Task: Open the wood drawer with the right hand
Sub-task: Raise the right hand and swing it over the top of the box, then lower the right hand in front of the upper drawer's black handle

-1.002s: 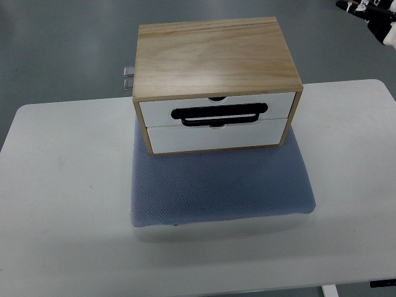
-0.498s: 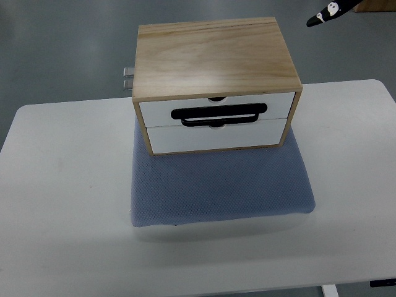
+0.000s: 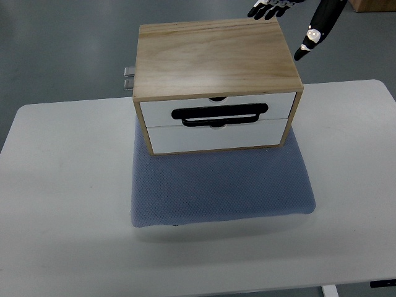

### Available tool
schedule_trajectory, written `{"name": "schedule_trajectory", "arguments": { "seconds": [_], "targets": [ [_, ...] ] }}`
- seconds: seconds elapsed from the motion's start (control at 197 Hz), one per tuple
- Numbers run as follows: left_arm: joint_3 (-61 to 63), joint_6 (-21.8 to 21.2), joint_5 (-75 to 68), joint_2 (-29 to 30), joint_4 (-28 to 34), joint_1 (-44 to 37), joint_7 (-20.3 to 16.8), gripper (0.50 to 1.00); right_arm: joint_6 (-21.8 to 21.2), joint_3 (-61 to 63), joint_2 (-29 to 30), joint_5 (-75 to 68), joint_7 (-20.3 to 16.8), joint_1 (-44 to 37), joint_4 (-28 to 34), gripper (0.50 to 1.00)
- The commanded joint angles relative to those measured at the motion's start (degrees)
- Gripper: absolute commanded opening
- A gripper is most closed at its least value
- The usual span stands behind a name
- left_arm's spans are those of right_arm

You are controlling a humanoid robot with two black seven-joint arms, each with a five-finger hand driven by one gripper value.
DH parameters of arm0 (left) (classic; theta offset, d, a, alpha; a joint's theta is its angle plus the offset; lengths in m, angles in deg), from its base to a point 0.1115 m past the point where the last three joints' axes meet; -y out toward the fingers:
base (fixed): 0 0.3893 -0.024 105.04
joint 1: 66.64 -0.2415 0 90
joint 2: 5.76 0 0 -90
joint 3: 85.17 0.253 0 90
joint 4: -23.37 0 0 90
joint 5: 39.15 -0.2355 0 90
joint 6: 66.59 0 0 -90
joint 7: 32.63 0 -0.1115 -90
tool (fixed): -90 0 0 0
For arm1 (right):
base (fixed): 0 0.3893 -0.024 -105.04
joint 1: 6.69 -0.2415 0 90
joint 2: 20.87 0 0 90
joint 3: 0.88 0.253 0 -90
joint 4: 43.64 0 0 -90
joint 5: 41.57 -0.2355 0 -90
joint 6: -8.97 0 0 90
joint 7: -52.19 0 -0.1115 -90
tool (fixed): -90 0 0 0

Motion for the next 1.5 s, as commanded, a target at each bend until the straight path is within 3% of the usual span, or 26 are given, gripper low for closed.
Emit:
{"name": "schedule_trajectory", "arguments": {
  "seconds": [0.0, 0.336, 0.554, 1.063, 1.134, 1.185, 1.19, 1.231, 1.439, 1.495],
  "targets": [
    [0.0, 0.0, -0.07, 0.0, 0.0, 0.0, 0.0, 1.0, 0.0, 0.49, 0.17, -0.28, -1.08, -1.51, 2.44, 0.942],
    [0.0, 0.0, 0.02, 0.0, 0.0, 0.0, 0.0, 1.0, 0.0, 0.75, 1.93, -3.88, -1.87, -1.95, 5.25, 0.94],
    [0.0, 0.0, 0.02, 0.0, 0.0, 0.0, 0.0, 1.0, 0.0, 0.67, 5.17, -4.14, -4.42, 2.97, 5.43, 0.942],
    [0.0, 0.0, 0.02, 0.0, 0.0, 0.0, 0.0, 1.0, 0.0, 1.11, 6.85, -6.87, -4.77, 7.1, 6.13, 0.94],
    [0.0, 0.0, 0.02, 0.0, 0.0, 0.0, 0.0, 1.0, 0.0, 1.11, 6.94, -8.97, -7.49, 7.89, 6.22, 0.94],
    [0.0, 0.0, 0.02, 0.0, 0.0, 0.0, 0.0, 1.0, 0.0, 1.11, 6.94, -8.98, -7.5, 7.9, 6.22, 0.94],
    [0.0, 0.0, -0.07, 0.0, 0.0, 0.0, 0.0, 1.0, 0.0, 1.19, 6.94, -10.8, -10.28, 8.16, 6.13, 0.94],
    [0.0, 0.0, 0.02, 0.0, 0.0, 0.0, 0.0, 1.0, 0.0, 1.46, 7.02, -12.49, -11.98, 8.25, 6.22, 0.94],
    [0.0, 0.0, 0.02, 0.0, 0.0, 0.0, 0.0, 1.0, 0.0, 1.46, 6.94, -15.48, -14.35, 8.25, 6.83, 0.936],
    [0.0, 0.0, 0.02, 0.0, 0.0, 0.0, 0.0, 1.0, 2.39, 1.37, 7.2, -16.71, -14.53, 8.77, 6.92, 0.934]
  ]
}}
